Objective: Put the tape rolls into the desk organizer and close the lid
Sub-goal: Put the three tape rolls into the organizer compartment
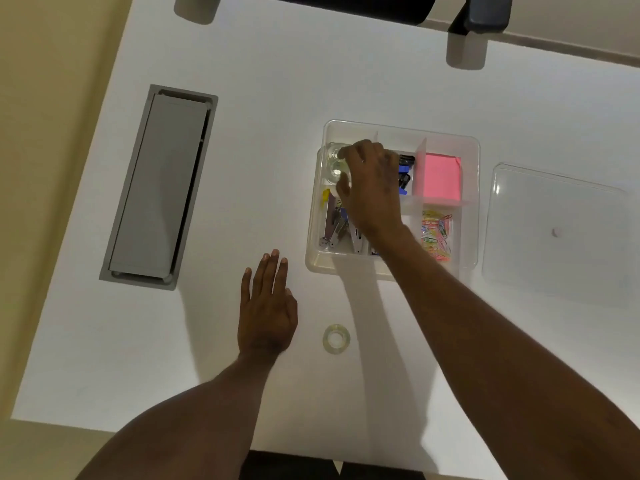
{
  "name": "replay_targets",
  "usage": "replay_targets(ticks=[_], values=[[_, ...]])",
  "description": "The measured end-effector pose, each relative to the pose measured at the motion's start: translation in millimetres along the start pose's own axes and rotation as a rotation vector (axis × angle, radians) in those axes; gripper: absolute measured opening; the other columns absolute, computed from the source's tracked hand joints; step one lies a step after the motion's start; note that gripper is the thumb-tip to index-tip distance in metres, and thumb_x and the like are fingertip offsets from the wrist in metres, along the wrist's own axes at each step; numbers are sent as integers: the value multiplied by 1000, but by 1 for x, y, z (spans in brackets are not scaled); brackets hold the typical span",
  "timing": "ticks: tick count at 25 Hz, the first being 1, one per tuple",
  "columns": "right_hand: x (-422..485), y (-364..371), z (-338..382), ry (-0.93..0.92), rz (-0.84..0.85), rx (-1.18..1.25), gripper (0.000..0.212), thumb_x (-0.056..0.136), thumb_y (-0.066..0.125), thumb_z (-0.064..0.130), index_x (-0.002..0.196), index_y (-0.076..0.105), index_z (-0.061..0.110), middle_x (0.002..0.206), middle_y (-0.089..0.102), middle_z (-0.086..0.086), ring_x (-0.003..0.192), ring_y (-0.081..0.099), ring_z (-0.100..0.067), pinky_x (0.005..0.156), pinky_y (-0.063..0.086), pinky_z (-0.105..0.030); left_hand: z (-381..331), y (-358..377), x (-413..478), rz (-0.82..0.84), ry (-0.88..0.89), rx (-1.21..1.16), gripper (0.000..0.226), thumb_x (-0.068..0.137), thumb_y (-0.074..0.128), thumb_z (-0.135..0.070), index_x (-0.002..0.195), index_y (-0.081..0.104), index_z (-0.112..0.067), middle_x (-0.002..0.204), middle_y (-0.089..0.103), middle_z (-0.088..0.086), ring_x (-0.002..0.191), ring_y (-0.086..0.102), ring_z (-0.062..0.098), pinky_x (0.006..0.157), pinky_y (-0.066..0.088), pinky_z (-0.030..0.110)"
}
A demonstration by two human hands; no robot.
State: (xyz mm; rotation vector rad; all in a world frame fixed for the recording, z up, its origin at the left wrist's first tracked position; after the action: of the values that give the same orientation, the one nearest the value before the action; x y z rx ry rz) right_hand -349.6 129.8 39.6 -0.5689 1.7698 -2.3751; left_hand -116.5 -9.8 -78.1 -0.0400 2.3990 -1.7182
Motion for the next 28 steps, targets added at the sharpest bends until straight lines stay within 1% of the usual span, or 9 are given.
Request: replay_targets(ticks=[3,7,11,14,16,18,21,25,28], values=[[-37,-12,21,-14,-45,129,23,85,66,10,107,65,13,106,64,-7,99,57,-23,90,43,-36,-1,-1,-1,-6,8,1,58,108,20,-35,163,26,-17,173,22,7,163,15,24,132,17,52],[-94,-17,28,46,-33,304,17,88,67,15,104,64,9,101,64,-8,95,57,-19,84,48,-30,0,0,-1,1,-1,17,56,109,26,-34,162,28,-17,174,22,6,163,13,24,132,16,51],[-159,-16,30,117,53,478,16,90,66,15,105,63,9,102,62,-7,93,58,-14,78,55,-29,0,-1,-1,0,5,9,58,109,20,-38,162,29,-18,173,23,6,163,15,25,131,18,53],[-210,0,30,190,257,464,36,89,70,34,119,59,18,117,62,-1,102,58,-12,86,56,-32,-1,-2,-2,-13,7,-4,58,109,21,-40,162,29,-18,174,22,5,163,14,25,131,17,53],[-239,11,29,246,385,430,55,86,69,48,132,52,24,130,56,3,115,54,-12,97,52,-31,-1,-2,-2,-21,11,-15,58,109,20,-40,162,30,-18,174,23,5,163,15,25,131,17,53],[-261,18,30,254,456,384,70,82,69,56,140,45,27,138,50,4,123,48,-13,103,47,-29,-1,-3,-3,-25,13,-27,59,109,18,-41,162,30,-18,173,23,6,163,15,24,131,18,54],[-279,22,31,233,500,341,75,79,74,52,142,44,26,140,47,2,124,47,-17,103,46,-29,-1,-4,-3,-23,9,-29,60,108,17,-40,162,30,-17,173,23,6,163,15,25,131,18,54],[-279,24,29,222,497,382,62,79,78,36,133,52,21,133,48,0,117,52,-17,95,56,-34,-1,-4,-3,-21,6,-39,61,108,15,-42,162,31,-17,173,25,6,162,17,25,130,19,54],[-261,15,26,236,414,445,61,79,79,37,131,51,21,132,49,-1,117,52,-16,95,54,-26,-1,-4,-3,-22,9,-50,60,108,16,-42,161,32,-17,173,25,6,162,18,25,130,19,54]])
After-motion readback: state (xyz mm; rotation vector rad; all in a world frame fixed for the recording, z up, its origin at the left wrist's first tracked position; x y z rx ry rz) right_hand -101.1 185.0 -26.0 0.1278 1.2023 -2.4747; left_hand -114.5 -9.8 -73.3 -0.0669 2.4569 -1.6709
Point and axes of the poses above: each hand's wrist, its own x-axis towards the middle knuckle, its own y-axis out of the palm, z = x × y, the point moved 7 cm from there along x, towards the middle knuckle
